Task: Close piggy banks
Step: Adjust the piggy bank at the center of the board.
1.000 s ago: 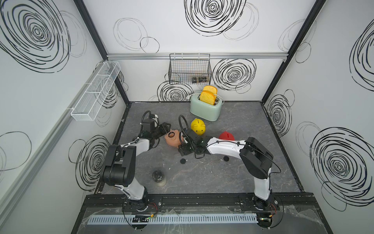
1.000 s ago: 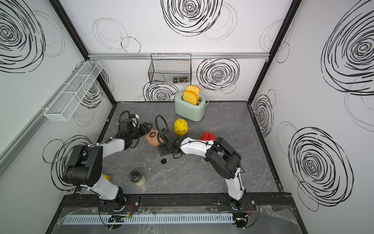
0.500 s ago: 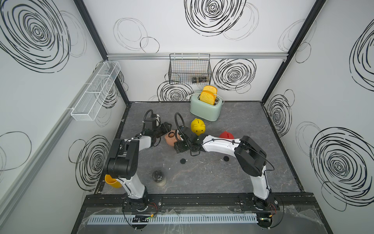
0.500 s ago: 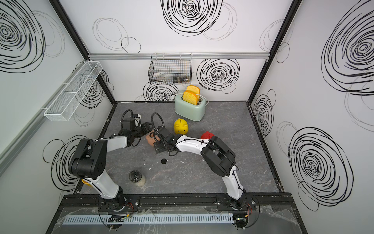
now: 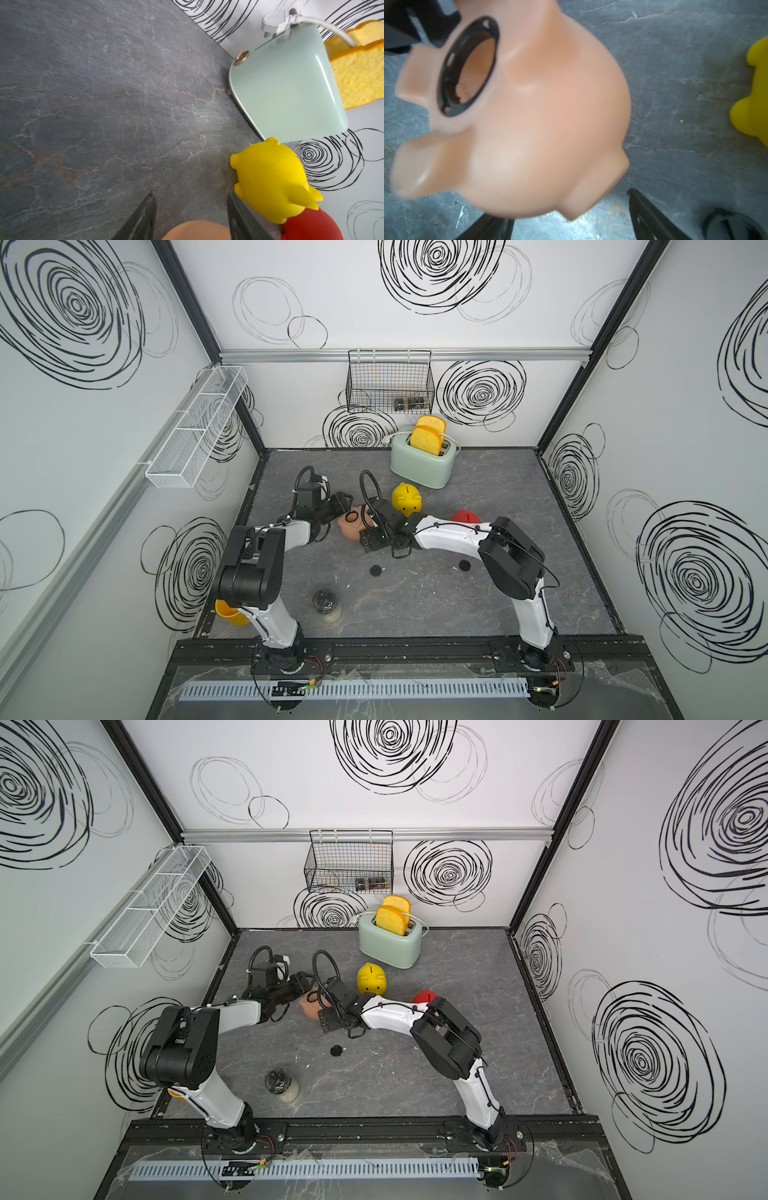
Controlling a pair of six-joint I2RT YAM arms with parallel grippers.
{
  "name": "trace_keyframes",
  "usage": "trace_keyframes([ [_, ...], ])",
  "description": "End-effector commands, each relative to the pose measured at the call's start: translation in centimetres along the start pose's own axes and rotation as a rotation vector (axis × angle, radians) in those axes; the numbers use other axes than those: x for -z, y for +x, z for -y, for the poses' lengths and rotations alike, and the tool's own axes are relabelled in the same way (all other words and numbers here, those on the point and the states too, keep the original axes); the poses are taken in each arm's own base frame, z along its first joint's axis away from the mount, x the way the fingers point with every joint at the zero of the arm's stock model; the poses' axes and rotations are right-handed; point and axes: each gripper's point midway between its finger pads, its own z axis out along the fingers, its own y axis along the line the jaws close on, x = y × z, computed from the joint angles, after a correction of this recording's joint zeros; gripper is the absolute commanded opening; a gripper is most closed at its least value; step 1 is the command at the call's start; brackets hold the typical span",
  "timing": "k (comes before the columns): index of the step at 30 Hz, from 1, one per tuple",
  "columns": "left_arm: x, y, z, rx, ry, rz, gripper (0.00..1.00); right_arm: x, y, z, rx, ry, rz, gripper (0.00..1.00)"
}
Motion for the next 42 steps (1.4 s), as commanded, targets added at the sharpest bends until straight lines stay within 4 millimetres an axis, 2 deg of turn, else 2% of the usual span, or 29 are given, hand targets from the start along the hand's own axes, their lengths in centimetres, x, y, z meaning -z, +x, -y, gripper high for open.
trace_keyframes([
  [1,0.7,0.3,0.7,-0.008,0.026,0.003,0.58,0.7,-0.5,0.9,-0.031,0.022,0.01,0.86],
  [15,3.1,0.5,0.9,0.016,0.04,0.037,0.58,1.3,-1.5,2.5,-0.07,0.02,0.034,0.85],
  [23,4.5,-1.1,1.2,0.01,0.032,0.116,0.57,1.9,-1.0,1.9,-0.064,-0.003,0.026,0.84],
  [30,3.4,-2.1,0.6,0.011,0.016,0.118,0.55,2.1,0.1,1.2,-0.048,-0.003,0.011,0.82],
  [33,3.3,-2.7,-0.1,0.006,-0.022,0.143,0.51,2.0,0.4,0.8,-0.04,-0.005,0.01,0.82],
  [42,1.2,-1.4,-0.6,0.024,0.004,0.079,0.45,1.0,0.4,0.4,-0.037,-0.004,0.003,0.81],
])
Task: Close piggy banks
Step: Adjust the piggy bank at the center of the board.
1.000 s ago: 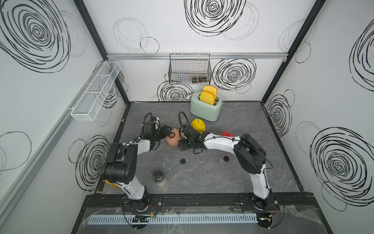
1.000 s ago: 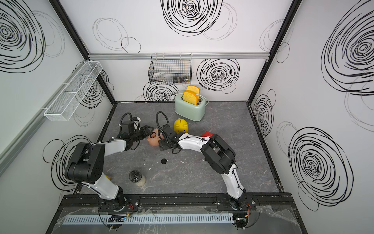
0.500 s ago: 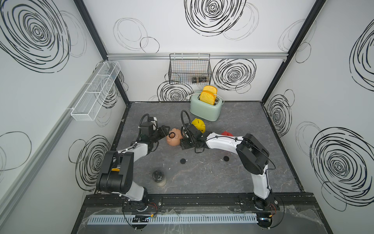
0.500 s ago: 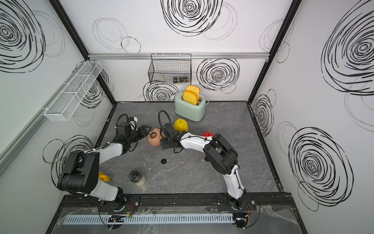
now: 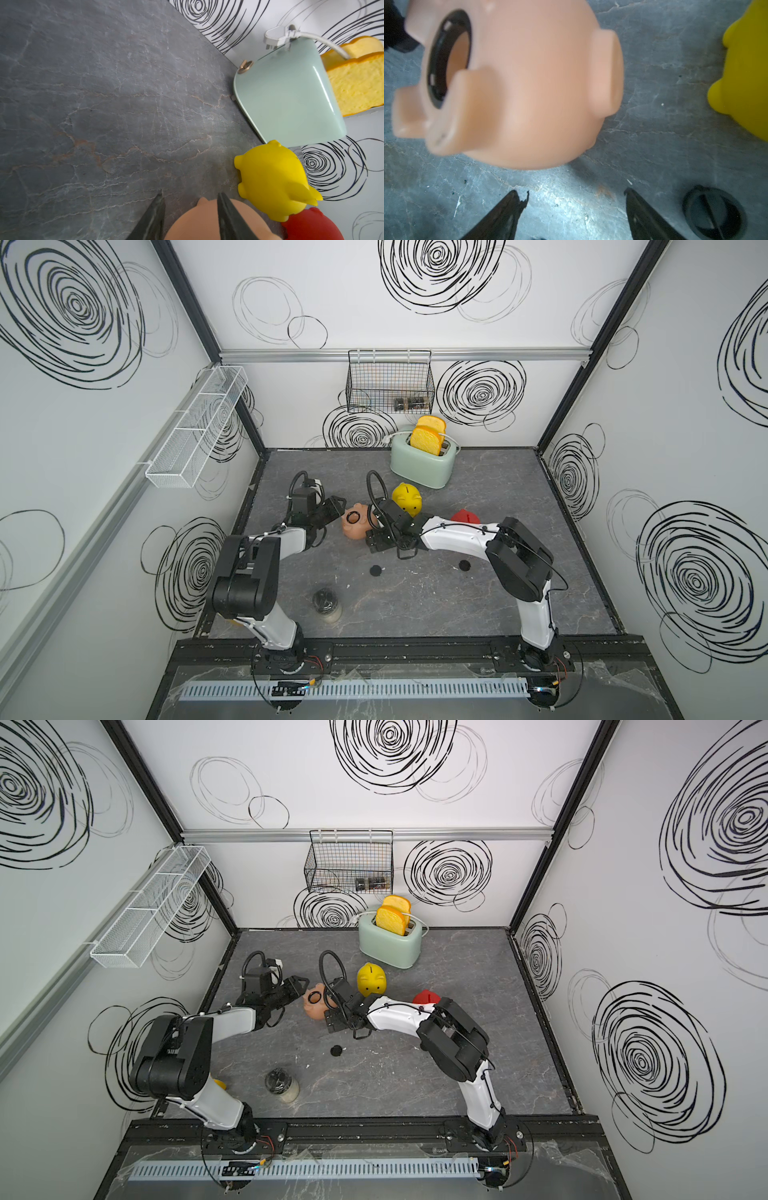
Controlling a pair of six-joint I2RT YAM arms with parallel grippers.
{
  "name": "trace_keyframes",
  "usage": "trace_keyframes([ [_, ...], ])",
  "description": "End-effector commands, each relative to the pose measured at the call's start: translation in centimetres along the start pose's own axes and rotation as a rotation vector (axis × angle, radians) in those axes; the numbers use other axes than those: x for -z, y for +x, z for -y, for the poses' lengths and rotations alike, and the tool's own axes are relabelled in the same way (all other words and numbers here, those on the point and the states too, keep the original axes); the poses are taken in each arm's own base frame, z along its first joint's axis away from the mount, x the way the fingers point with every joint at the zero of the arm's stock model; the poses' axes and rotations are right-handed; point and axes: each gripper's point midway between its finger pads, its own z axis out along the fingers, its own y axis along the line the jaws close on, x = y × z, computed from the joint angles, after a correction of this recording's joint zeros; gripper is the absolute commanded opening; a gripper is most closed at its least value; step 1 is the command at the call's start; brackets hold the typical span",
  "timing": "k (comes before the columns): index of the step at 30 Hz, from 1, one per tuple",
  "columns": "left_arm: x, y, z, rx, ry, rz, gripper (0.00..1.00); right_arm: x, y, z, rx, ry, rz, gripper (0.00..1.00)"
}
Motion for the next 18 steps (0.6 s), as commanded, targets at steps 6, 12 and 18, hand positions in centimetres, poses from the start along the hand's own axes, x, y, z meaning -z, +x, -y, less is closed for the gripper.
trace_keyframes([
  [6,-0.4,0.2,0.3,-0.01,0.032,-0.007,0.45,-0.6,-0.9,-0.2,-0.017,0.008,0.013,0.81],
  [12,0.6,0.9,0.3,-0.004,0.04,-0.013,0.45,-0.7,-1.3,0.0,-0.026,0.006,0.018,0.81],
  [18,1.5,0.9,1.4,0.012,0.083,-0.015,0.45,-0.4,-2.0,0.6,-0.039,0.007,0.031,0.81],
])
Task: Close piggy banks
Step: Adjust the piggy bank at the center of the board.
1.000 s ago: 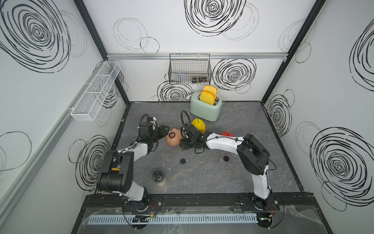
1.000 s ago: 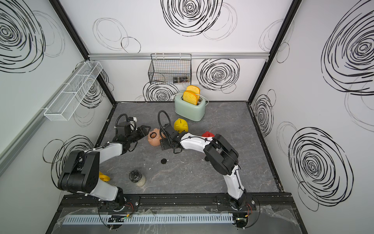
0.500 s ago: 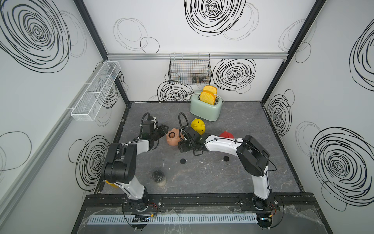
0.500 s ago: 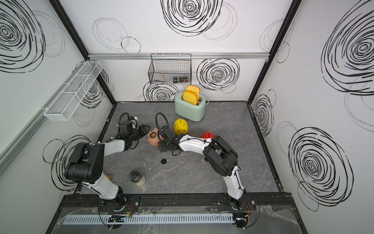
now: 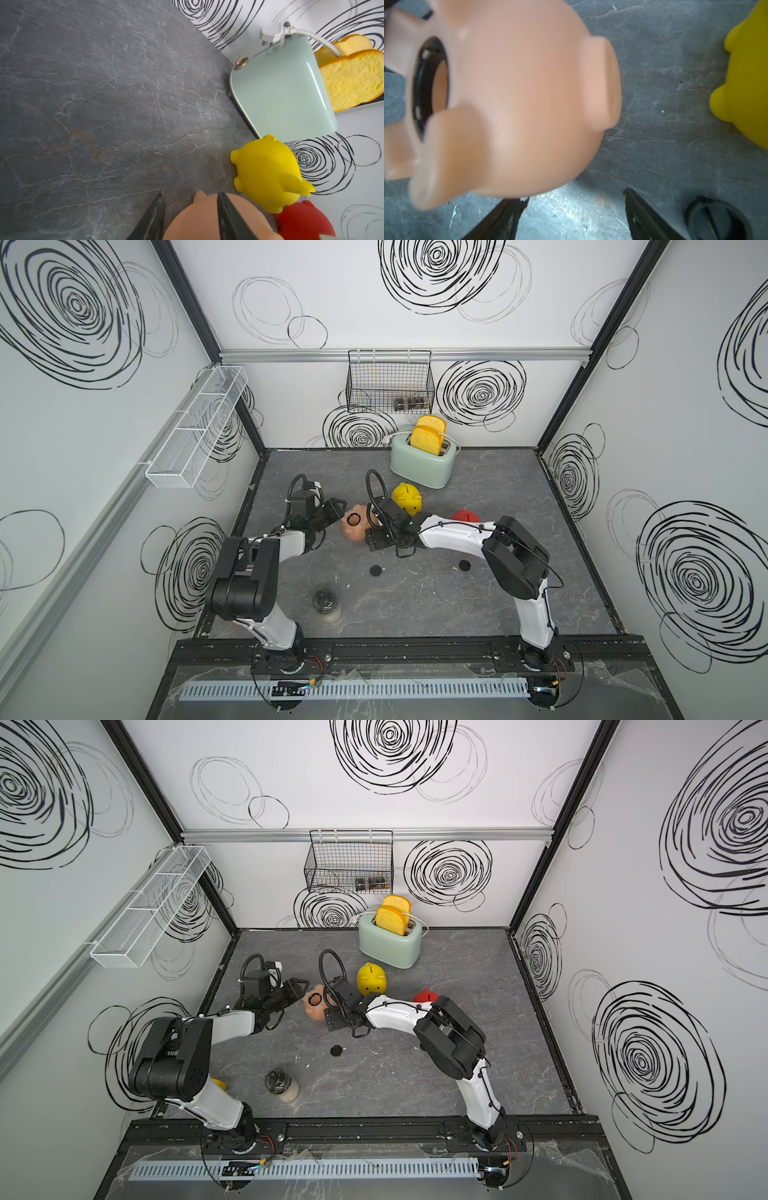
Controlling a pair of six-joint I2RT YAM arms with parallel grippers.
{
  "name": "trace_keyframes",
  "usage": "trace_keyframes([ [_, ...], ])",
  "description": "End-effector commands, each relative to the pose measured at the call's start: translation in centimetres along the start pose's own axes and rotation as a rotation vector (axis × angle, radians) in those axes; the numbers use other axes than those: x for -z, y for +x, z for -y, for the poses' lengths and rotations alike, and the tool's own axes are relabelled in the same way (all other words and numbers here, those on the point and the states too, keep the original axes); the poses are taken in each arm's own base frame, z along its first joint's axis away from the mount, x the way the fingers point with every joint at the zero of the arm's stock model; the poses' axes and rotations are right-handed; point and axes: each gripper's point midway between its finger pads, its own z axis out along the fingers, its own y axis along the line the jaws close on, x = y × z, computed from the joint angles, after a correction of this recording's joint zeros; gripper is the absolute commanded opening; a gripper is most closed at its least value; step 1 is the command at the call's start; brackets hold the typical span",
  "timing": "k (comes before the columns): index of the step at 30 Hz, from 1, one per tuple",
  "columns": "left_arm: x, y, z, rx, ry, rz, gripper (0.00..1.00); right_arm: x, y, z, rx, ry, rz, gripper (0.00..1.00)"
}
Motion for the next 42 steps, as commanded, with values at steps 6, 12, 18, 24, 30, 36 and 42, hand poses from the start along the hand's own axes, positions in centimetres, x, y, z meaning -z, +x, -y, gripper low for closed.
trace_keyframes([
  [6,1.3,0.8,1.1,0.014,0.041,-0.003,0.46,0.5,-1.8,0.3,-0.032,-0.006,0.035,0.8],
  [12,2.0,1.5,1.3,0.016,0.038,0.002,0.46,0.6,-2.2,0.3,-0.037,-0.015,0.043,0.8],
  [18,2.7,2.0,1.5,0.024,0.043,0.009,0.46,0.6,-2.3,0.5,-0.043,-0.019,0.044,0.8],
  [24,3.2,1.9,2.0,0.03,0.055,0.022,0.46,0.6,-2.5,0.7,-0.047,-0.022,0.049,0.8],
  [30,3.8,1.3,2.8,0.035,0.088,0.051,0.45,1.0,-2.5,0.7,-0.049,-0.024,0.047,0.77],
  [36,3.9,-1.0,2.5,0.025,0.066,0.109,0.44,1.6,-2.1,0.4,-0.053,-0.033,0.052,0.74],
  [42,3.1,-2.2,0.8,0.042,0.034,0.129,0.42,1.6,-2.0,0.3,-0.054,-0.028,0.048,0.69],
])
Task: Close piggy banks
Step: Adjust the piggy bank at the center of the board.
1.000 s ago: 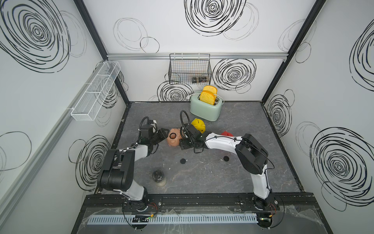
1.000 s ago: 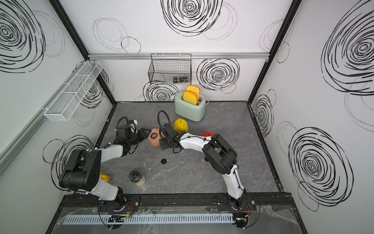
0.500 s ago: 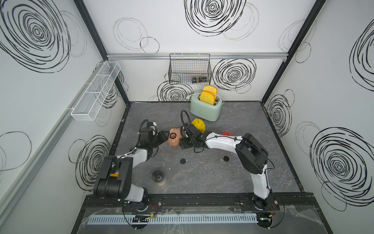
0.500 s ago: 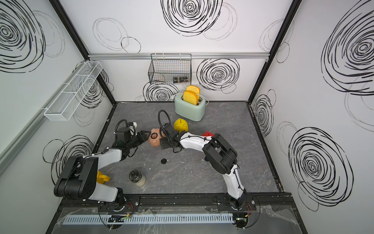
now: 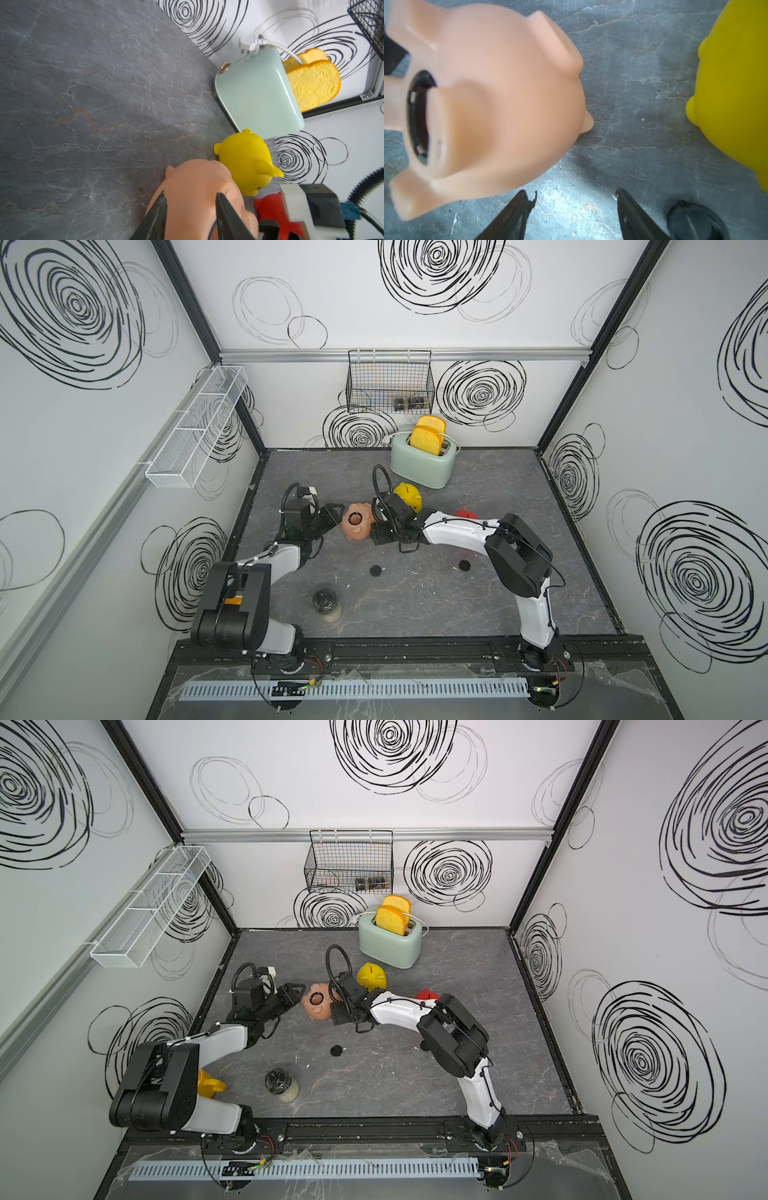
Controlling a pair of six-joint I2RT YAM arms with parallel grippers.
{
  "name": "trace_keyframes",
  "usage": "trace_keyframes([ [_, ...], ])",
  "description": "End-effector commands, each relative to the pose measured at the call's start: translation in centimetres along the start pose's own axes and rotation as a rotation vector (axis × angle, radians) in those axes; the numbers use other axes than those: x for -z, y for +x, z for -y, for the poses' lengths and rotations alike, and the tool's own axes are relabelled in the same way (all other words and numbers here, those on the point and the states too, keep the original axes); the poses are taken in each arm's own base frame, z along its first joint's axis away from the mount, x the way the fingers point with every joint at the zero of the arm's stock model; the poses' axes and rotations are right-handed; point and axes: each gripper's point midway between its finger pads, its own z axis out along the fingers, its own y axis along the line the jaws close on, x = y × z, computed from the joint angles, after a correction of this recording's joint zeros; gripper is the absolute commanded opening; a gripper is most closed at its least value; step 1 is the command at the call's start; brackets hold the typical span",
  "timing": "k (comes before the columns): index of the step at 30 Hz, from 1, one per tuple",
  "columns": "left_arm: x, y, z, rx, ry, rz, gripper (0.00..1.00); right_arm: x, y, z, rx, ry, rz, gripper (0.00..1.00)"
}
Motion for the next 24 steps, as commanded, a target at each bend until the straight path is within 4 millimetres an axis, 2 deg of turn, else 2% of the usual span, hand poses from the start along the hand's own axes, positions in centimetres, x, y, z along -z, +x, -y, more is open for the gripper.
trace_keyframes([
  [1,-0.3,-2.4,-0.4,-0.008,-0.004,0.07,0.42,1.4,-0.9,-0.8,-0.011,-0.019,0.033,0.69],
  [4,-0.9,-2.4,-1.4,0.006,-0.017,0.06,0.41,1.2,-0.9,-1.1,-0.013,-0.024,0.033,0.67],
  [13,-2.3,-0.3,-1.6,-0.006,-0.017,-0.002,0.4,0.4,-1.3,-1.3,-0.013,-0.015,0.035,0.64],
  [24,-1.0,2.2,-2.7,0.004,-0.038,-0.044,0.4,0.0,-2.3,-1.2,-0.021,-0.018,0.045,0.63],
])
